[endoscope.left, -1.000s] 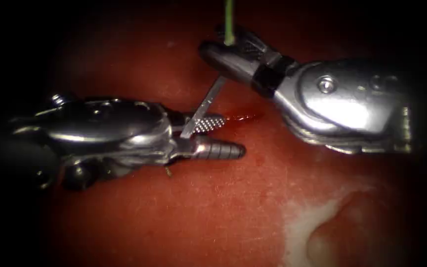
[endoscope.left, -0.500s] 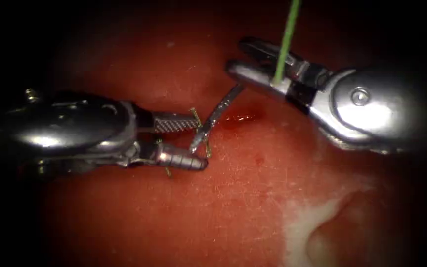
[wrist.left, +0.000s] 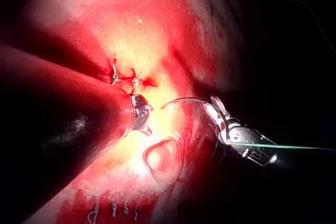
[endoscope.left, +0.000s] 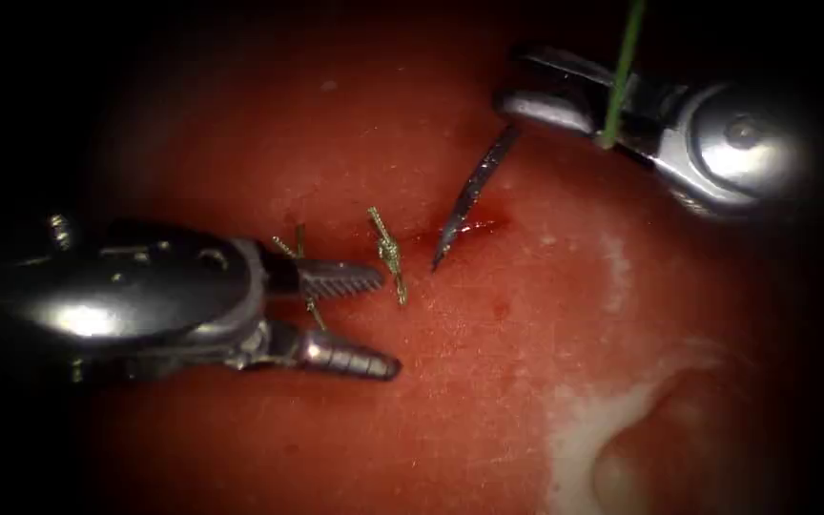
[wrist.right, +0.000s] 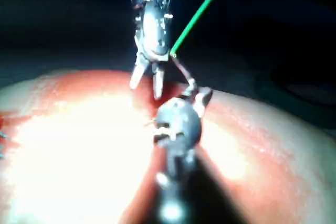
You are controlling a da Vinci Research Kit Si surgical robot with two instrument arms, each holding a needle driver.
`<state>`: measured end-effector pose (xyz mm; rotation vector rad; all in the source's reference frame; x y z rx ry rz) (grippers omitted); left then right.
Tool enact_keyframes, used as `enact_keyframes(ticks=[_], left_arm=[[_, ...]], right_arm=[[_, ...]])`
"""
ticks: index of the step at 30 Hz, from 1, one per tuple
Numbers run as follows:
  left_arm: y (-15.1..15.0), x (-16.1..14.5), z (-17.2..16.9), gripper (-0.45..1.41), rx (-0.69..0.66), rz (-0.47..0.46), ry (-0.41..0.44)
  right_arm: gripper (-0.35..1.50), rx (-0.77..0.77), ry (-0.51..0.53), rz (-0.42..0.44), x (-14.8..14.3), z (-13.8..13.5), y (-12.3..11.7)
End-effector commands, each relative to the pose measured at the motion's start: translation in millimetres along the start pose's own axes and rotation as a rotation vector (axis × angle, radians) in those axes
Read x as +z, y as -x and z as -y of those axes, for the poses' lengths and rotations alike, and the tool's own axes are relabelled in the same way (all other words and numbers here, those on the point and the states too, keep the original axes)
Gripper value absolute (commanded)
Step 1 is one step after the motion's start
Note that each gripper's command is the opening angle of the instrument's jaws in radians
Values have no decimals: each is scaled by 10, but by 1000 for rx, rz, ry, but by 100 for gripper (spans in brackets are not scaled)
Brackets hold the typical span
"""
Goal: Wound Closure
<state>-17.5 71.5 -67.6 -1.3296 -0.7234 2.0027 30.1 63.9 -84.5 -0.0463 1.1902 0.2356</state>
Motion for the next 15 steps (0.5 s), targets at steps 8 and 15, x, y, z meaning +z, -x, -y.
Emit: enact_keyframes(ticks=[8, 15], left_arm=[[13, 52, 5, 24, 38, 1, -64], [24, 71, 13, 26, 46, 14, -92]], right_arm=[[-35, -272, -107, 11, 5, -2, 17], [-35, -399, -109, 14, 12, -16, 33]])
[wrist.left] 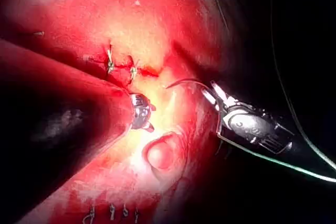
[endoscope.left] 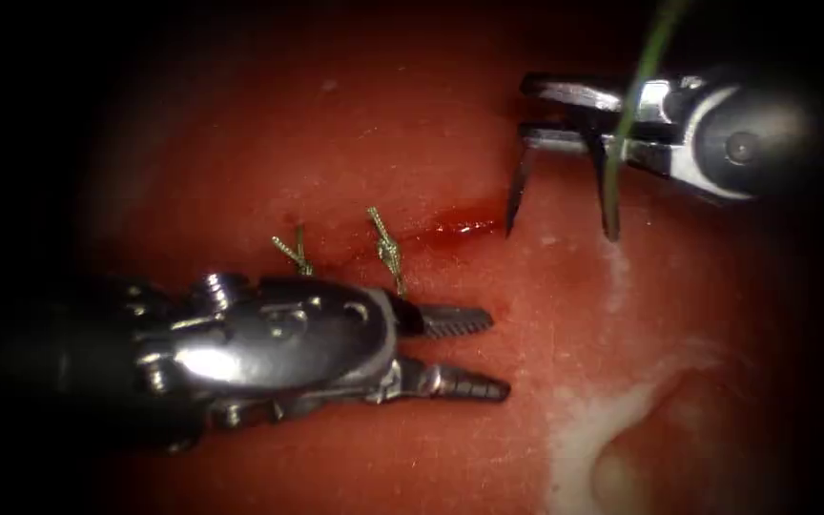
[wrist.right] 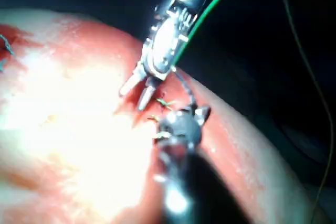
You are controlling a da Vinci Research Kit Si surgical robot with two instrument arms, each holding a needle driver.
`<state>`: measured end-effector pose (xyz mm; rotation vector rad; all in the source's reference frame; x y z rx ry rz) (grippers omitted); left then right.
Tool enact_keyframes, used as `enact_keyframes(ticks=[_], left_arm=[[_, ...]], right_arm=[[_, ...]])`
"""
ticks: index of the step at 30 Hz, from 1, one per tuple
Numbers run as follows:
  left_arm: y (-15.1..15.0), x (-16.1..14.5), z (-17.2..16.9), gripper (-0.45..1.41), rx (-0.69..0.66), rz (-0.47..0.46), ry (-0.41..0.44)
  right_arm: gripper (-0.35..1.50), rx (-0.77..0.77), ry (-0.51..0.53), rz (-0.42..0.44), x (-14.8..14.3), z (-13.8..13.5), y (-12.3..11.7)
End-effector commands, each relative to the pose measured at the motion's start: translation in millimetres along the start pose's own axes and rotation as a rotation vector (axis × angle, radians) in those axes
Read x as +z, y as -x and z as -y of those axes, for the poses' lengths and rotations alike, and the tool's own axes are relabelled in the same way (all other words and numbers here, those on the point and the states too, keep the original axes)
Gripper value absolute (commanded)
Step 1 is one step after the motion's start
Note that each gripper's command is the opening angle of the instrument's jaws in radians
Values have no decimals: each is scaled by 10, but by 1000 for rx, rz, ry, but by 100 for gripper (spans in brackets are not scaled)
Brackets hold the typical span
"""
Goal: Wound Closure
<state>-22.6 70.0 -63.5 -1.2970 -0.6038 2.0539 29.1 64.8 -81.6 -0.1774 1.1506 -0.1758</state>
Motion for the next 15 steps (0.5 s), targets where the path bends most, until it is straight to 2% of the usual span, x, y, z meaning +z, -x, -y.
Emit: enact_keyframes(ticks=[1, 7, 15], left_arm=[[3, 9, 3, 26, 1, 5, -6], [6, 18, 29, 23, 5, 18, -42], [33, 16, 64, 20, 23, 52, -79]], right_arm=[[-35, -8, 4, -1, 11, -2, 7], [-35, -27, -12, -25, 34, -5, 26], [-35, -37, -25, -47, 53, -6, 19]])
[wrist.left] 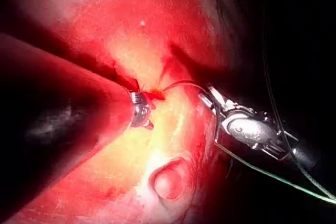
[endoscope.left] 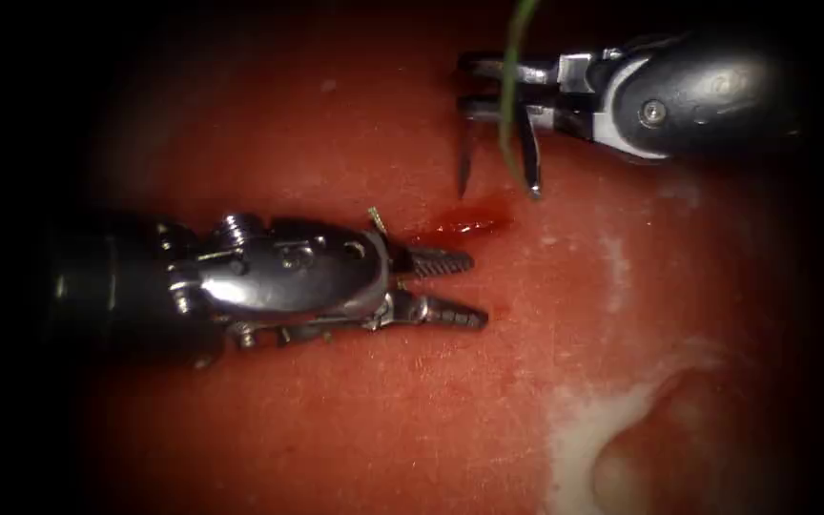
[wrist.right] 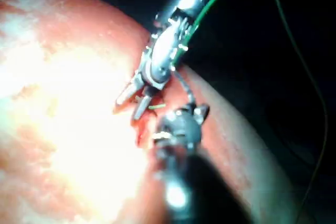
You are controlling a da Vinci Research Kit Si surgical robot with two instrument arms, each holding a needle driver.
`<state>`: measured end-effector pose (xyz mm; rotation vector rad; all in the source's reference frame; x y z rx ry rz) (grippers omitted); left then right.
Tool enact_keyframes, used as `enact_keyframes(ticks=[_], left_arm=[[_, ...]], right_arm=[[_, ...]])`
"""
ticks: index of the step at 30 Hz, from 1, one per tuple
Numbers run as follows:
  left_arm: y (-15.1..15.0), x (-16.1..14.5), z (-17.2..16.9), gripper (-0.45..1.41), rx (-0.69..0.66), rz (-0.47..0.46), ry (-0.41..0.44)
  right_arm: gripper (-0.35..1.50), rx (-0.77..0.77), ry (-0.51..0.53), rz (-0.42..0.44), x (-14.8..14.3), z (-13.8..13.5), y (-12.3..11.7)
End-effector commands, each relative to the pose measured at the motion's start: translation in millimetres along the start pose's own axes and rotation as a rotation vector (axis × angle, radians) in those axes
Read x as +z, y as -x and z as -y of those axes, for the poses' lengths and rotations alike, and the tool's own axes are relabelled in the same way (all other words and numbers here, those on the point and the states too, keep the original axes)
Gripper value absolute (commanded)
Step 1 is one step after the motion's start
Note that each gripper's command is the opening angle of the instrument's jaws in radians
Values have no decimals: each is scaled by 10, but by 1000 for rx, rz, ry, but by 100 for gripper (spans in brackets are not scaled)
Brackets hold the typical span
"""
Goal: Wound Closure
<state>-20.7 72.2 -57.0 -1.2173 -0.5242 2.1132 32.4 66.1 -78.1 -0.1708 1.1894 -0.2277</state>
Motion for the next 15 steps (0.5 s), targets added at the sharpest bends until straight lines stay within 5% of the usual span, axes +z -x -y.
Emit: enact_keyframes(ticks=[1, 15], left_arm=[[4, 8, 1, 20, 0, 3, 1], [23, 15, 1, 23, -27, 31, -18]], right_arm=[[-35, -2, 2, -2, 8, 0, 0], [-35, -17, 20, -7, 17, 8, 10]])
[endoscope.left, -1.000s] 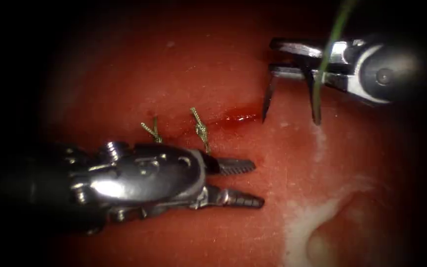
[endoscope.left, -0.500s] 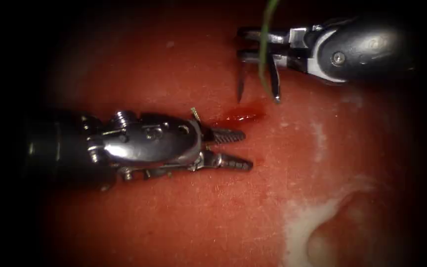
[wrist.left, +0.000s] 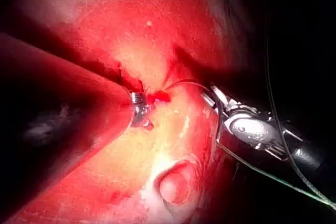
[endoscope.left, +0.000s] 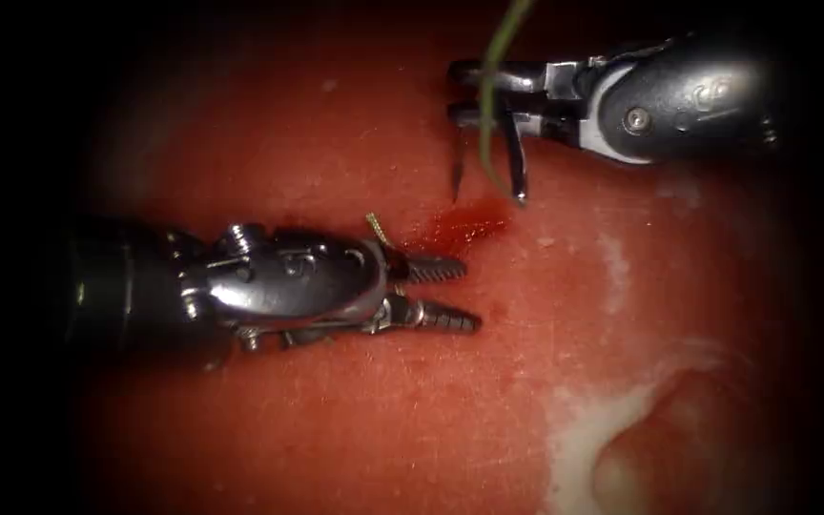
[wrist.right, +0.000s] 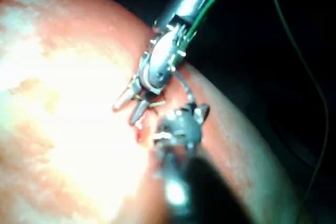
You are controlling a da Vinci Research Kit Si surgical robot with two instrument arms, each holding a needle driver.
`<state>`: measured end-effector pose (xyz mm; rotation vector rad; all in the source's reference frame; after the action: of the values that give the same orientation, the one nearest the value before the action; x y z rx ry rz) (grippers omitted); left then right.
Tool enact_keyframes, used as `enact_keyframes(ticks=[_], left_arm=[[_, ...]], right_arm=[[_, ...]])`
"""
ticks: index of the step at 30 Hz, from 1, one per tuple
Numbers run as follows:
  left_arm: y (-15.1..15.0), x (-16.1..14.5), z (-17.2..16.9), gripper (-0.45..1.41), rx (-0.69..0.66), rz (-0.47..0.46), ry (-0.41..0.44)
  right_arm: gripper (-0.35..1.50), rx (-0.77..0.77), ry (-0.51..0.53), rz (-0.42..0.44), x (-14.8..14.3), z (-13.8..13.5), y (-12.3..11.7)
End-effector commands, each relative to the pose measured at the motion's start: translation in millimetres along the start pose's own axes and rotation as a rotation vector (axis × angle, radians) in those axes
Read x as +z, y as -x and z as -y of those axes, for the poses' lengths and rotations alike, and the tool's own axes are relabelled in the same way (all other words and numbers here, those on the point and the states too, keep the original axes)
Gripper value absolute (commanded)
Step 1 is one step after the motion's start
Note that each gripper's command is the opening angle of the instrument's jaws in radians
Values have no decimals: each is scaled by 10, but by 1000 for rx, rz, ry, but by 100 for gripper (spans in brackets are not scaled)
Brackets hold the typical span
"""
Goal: Wound Closure
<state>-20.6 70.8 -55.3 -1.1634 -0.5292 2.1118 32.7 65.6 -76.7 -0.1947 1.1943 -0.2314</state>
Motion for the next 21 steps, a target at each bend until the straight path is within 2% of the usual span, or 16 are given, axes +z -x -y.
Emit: enact_keyframes(ticks=[1, 5, 21], left_arm=[[8, 9, 0, 23, -2, 9, 3], [18, 14, 1, 25, -5, 15, 5], [23, 15, 0, 26, -13, 19, 5]], right_arm=[[-35, -14, 4, -2, 11, 0, 0], [-35, -26, 20, -9, 14, 2, 3], [-35, -57, 37, -4, 28, 9, 11]])
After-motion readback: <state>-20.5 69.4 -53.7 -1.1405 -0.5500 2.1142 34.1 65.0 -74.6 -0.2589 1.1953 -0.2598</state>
